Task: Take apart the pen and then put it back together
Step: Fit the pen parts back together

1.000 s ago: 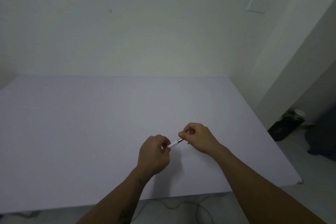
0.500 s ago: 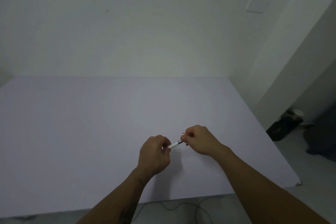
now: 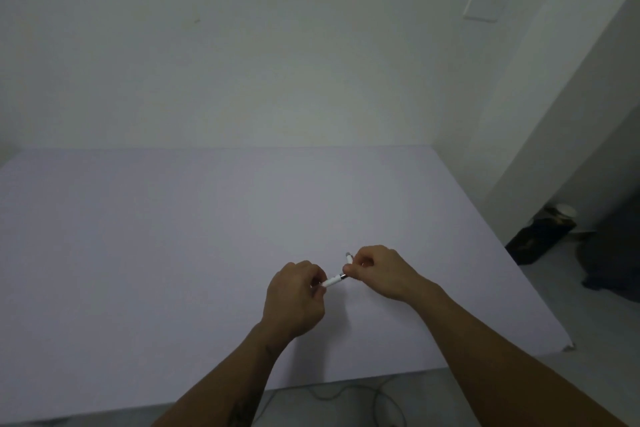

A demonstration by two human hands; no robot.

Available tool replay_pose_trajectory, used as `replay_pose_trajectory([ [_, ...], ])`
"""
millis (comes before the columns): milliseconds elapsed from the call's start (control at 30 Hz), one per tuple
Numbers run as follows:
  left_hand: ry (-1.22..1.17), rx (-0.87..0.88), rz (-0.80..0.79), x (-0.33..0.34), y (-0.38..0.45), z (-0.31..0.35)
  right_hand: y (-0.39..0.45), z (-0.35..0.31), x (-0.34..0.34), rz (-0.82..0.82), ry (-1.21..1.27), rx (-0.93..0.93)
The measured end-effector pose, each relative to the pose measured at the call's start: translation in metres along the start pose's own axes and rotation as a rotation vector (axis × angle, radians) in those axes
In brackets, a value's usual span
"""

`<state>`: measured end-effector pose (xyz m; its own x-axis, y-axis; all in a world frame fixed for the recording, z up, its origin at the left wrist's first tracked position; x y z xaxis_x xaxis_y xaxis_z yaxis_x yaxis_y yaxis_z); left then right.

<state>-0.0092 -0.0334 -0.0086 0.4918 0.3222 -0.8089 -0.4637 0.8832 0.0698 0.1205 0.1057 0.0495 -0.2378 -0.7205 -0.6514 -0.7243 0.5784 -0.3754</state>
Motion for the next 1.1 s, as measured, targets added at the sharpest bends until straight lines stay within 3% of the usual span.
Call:
replay_pose_trajectory([
  [433,0.013,0.018,0.012,0.005,-0.004,-0.007,-0.003,-0.003,0.01,-0.035,0.022,0.035],
  [800,0.007,0.021,0.005,0.004,-0.004,-0.009,0.0,-0.007,0.014,-0.023,-0.17,0.019],
  [1100,-0.007,-0.021,0.004,0.001,-0.004,-0.019,-0.001,-0.01,0.015,-0.028,-0.039,-0.038],
])
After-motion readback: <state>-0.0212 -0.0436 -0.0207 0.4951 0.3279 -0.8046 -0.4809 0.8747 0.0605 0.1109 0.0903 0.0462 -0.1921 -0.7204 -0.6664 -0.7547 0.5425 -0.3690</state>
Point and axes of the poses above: each hand's wrist, its own y-axis towards the middle knuckle, its own x-axis out of the palm, z = x × y, the point moved 1 cm from there along y, towards the middle knuckle, and after that the axes turned 7 degrees about -z, right-handed, at the moved point
